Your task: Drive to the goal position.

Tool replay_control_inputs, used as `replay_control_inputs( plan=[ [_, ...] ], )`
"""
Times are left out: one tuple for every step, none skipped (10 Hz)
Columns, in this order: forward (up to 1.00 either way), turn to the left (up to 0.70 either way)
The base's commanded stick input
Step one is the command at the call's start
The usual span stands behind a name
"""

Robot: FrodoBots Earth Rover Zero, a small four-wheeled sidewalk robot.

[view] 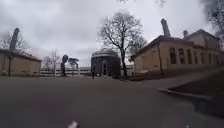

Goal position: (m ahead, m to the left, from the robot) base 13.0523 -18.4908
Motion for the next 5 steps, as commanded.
replay_control_inputs(
  plan=[
    [1.0,-0.4],
    [1.0,-0.39],
    [1.0,-0.28],
    [1.0,0.0],
    [1.0,0.0]
  ],
)
